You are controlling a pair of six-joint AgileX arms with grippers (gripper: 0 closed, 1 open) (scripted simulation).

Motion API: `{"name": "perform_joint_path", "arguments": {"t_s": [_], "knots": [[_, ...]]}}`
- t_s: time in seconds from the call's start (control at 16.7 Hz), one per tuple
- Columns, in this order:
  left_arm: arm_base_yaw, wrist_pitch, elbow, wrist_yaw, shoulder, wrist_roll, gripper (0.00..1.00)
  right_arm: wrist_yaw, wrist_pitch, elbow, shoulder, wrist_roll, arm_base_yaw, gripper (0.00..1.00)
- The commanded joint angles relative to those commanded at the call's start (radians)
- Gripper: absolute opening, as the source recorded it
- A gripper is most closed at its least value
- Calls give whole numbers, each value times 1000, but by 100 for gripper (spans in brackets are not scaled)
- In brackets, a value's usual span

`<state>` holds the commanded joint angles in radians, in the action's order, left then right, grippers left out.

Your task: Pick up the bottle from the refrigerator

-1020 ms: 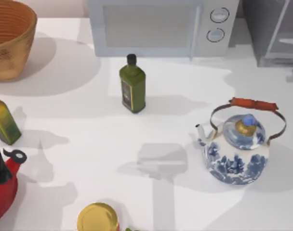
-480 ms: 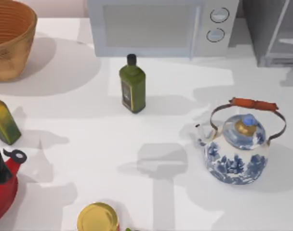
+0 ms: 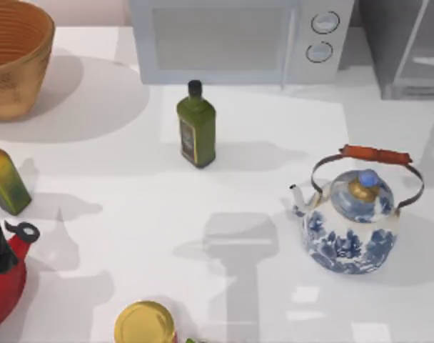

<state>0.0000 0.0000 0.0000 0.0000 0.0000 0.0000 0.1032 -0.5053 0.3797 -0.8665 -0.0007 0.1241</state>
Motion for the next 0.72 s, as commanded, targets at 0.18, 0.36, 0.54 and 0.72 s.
{"name": "perform_joint_path", "arguments": {"t_s": [0.18, 0.36, 0.54, 0.72], "knots": [[0, 0, 0, 0, 0, 0, 100, -34, 183, -142, 326, 3, -40, 0], [0, 0, 0, 0, 0, 0, 100, -66, 339, -259, 596, 4, -78, 0], [0, 0, 0, 0, 0, 0, 100, -89, 448, -339, 776, 2, -107, 0], [0, 0, 0, 0, 0, 0, 100, -102, 501, -377, 860, 1, -123, 0]]}}
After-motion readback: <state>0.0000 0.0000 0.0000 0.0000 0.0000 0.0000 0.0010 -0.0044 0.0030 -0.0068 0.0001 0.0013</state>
